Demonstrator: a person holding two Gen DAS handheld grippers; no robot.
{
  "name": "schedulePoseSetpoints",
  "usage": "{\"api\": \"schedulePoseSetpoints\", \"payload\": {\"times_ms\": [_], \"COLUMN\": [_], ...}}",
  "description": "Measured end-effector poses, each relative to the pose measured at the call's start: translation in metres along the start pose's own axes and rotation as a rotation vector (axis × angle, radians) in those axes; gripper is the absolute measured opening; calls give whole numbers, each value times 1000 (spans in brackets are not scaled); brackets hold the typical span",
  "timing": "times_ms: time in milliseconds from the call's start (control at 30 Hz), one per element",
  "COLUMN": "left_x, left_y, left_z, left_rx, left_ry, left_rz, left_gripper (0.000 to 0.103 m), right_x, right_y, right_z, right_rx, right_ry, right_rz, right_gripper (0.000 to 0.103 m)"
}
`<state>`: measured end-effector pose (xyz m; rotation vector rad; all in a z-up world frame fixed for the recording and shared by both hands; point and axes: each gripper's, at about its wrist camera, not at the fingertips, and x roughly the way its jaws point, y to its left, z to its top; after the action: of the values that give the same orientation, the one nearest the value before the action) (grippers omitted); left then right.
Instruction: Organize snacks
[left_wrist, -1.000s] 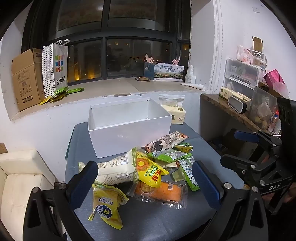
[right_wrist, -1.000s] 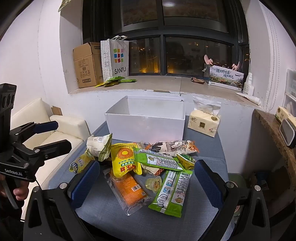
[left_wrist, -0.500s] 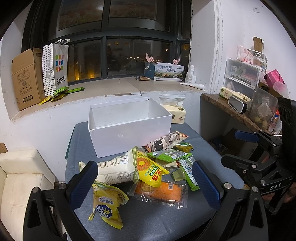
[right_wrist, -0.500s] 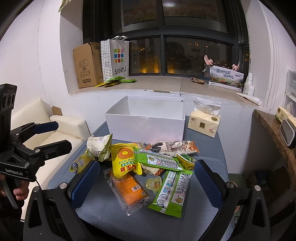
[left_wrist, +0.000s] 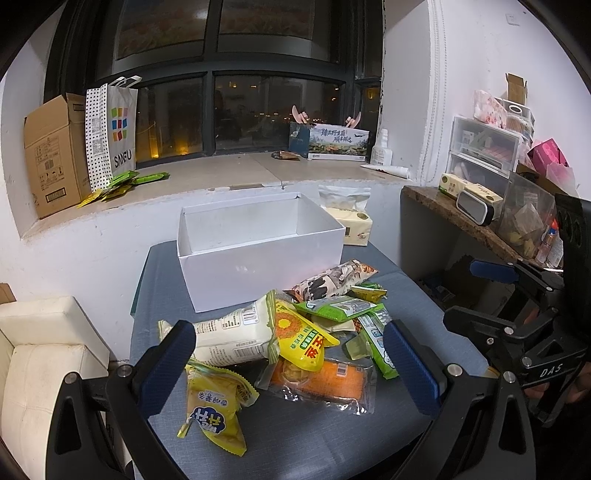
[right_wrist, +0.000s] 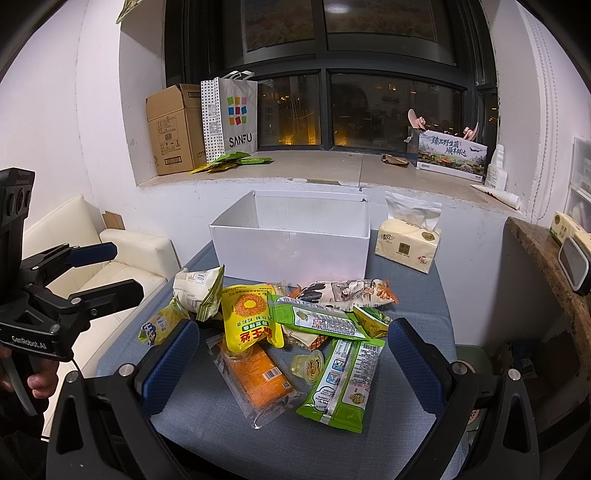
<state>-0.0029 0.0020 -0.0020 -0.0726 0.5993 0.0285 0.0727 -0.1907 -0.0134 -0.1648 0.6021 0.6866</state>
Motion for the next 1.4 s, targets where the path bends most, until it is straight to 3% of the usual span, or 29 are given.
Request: {"api": "schedulePoseSetpoints", "payload": {"times_ms": [1233, 1400], "left_x": [-3, -9], "left_y": [1, 12], "left_z": [1, -4], "left_rx": [-7, -29], "left_ry": [-5, -30], "left_rz": [-8, -15], "left_gripper": [103, 103], "right_x": [4, 11], "right_y": [2, 0], "right_z": [-4, -2], "right_rx": [-3, -1], "right_ry": [15, 32], "right_rz": [23, 69], "right_gripper": [103, 103]}}
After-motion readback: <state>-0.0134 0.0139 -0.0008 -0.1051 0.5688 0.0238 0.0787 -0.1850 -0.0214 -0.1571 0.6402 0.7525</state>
